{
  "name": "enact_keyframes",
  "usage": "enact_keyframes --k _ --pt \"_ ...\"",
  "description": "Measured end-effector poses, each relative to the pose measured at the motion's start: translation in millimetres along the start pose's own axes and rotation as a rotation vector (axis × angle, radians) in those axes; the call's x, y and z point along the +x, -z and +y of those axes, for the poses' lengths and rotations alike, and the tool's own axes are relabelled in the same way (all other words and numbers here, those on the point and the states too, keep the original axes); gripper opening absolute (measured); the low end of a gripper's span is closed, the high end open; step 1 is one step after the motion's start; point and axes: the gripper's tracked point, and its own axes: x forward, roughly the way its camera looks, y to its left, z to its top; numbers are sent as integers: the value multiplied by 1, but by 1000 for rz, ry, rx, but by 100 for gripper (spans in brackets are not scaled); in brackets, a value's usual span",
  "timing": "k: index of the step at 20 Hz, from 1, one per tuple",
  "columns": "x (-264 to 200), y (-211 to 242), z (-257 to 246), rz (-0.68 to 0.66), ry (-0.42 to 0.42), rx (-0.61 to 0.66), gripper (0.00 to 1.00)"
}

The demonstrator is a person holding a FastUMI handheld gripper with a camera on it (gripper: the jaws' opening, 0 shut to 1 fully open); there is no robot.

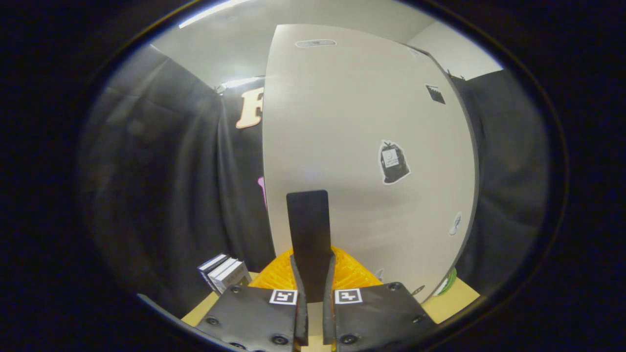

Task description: Open the shoe cabinet door, grab the shoes and put them into the shoe cabinet, then close the shoe cabinet door.

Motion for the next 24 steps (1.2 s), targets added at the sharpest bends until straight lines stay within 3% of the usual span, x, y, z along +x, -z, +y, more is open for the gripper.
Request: enact_keyframes --k 8,12,17,24 --pt "-66 -1 -33 41 -164 -39 13" --pt "-97 -2 -62 41 -200 -43 13" --pt "-142 -8 -125 44 -166 -43 13" --pt "-176 -14 -217 39 -8 -71 7"
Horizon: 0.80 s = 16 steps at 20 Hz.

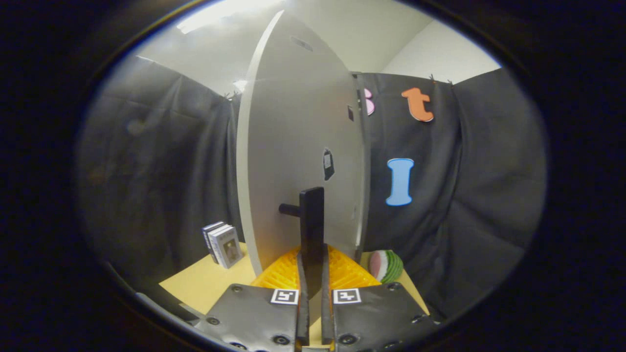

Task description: Open the shoe cabinet door, grab the shoes and put them into the shoe cabinet, then close the shoe cabinet door.

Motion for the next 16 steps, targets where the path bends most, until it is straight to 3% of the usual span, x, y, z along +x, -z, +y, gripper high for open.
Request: enact_keyframes --k 7,16 --pt "-10 11 -82 44 133 31 3" --pt "-28 10 -119 28 128 52 2"
